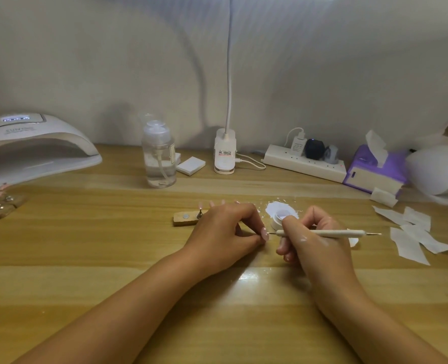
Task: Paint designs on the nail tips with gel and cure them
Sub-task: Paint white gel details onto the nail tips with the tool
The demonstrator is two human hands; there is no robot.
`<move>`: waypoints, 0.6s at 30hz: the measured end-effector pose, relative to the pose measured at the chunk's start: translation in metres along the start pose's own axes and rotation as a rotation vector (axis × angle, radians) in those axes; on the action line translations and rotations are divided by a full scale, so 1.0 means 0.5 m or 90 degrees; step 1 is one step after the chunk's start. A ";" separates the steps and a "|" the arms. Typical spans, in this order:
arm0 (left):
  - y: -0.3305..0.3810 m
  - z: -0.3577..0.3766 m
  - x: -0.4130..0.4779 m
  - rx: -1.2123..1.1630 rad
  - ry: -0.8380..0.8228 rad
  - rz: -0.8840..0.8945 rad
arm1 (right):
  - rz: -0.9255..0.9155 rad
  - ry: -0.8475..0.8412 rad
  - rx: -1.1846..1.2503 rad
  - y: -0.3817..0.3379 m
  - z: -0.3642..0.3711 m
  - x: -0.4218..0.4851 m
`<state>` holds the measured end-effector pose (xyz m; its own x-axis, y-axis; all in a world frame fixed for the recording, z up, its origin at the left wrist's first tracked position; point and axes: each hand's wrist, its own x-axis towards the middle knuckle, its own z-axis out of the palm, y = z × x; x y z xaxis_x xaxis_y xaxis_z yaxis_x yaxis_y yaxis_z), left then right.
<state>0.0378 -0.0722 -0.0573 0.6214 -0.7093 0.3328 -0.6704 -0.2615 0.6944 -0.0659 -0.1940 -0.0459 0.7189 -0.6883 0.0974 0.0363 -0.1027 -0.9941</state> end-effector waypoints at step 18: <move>0.014 -0.004 -0.004 0.004 0.010 -0.009 | -0.011 -0.008 -0.029 0.008 -0.001 0.004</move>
<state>0.0329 -0.0714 -0.0519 0.6376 -0.6946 0.3332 -0.6639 -0.2760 0.6950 -0.0645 -0.1961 -0.0498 0.7268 -0.6774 0.1131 0.0174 -0.1465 -0.9891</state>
